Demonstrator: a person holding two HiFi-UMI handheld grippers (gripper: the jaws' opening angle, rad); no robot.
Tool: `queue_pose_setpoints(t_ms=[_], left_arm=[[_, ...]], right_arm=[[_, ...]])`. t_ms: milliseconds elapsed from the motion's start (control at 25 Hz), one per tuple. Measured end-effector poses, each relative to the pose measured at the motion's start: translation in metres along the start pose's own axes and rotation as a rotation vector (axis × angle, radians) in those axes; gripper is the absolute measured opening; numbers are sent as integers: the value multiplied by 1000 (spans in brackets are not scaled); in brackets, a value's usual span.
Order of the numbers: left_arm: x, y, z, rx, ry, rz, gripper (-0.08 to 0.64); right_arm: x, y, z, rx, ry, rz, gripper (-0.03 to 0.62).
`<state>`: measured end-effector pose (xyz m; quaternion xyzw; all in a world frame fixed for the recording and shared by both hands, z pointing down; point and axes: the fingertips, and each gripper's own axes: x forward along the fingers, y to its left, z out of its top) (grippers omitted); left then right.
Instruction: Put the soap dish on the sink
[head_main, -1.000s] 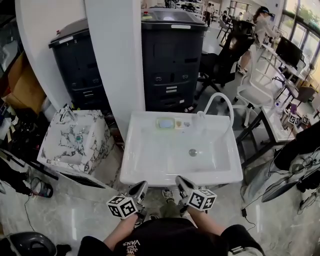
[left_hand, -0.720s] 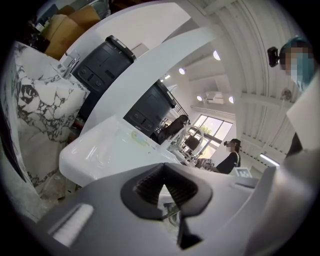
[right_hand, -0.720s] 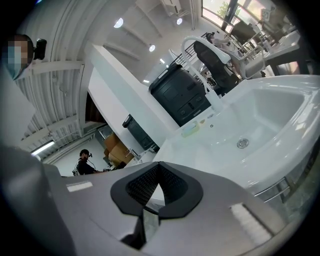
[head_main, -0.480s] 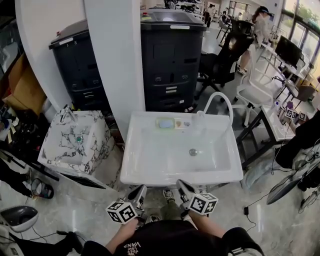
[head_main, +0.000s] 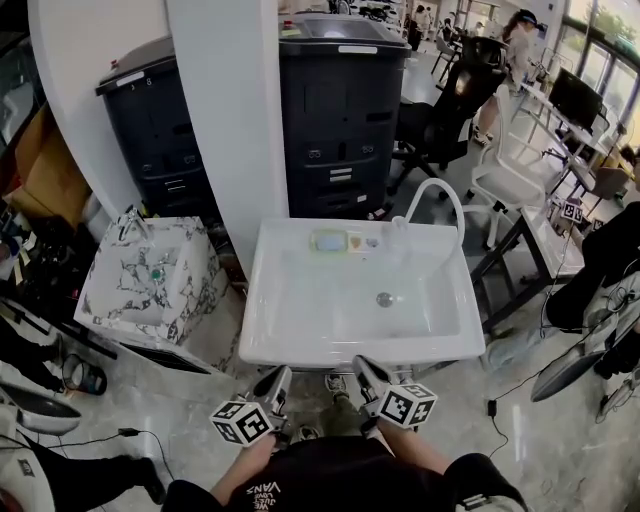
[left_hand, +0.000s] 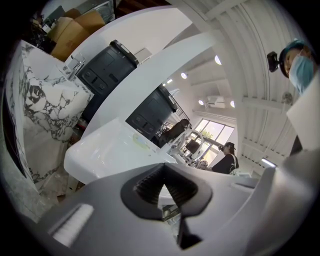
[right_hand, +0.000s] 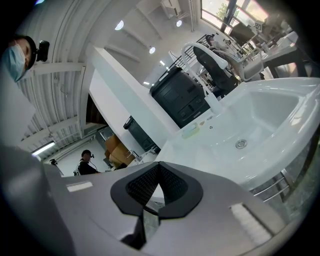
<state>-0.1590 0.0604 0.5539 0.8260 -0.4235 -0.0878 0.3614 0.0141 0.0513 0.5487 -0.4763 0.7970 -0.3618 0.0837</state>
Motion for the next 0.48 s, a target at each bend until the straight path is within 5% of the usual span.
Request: queue_pose_setpoints(t_ms=[480], left_arm=[[-1,-2,2,5,-6,5,52]], right_arm=[[-1,4,3,0,-12,2,2]])
